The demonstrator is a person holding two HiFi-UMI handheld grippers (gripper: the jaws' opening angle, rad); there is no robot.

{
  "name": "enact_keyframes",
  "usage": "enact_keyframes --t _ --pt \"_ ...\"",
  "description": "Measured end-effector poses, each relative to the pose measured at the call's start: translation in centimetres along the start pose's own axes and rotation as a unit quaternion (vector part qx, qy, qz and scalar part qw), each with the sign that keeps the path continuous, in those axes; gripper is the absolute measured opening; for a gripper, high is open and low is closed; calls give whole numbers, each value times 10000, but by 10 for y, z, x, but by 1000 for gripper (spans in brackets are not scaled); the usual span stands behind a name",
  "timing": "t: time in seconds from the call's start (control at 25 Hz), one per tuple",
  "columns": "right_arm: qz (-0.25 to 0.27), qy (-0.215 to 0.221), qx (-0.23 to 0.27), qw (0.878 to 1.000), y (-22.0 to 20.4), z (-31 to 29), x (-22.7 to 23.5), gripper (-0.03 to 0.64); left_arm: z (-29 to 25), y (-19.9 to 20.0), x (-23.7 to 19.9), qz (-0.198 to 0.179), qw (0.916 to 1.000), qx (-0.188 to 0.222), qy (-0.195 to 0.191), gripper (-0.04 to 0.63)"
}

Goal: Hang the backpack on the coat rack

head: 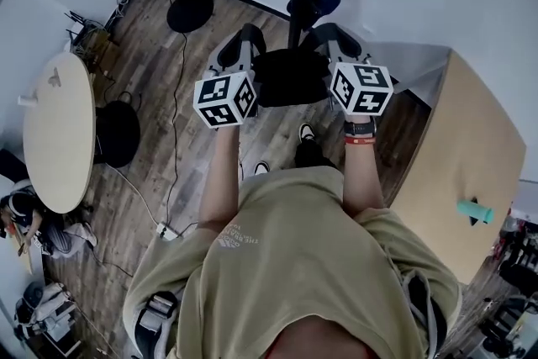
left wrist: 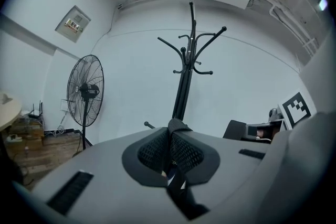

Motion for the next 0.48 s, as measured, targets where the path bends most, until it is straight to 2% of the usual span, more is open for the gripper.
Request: enact_keyframes --t 0.28,0.48 --pt "-51 173 61 9998 22 -24 40 15 -27 16 -12 278 9991 167 264 26" --pt "-30 389 83 9992 36 -48 51 15 -44 29 -24 387 9980 294 411 26"
Point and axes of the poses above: the fingertips, and each gripper's own axes: z backward along the fingers, x to its right, y out of its top, the point moved 4 cm from there along z, backward along the fingers, and after that the axes turned 12 degrees about -x, right-handed, at the moved point
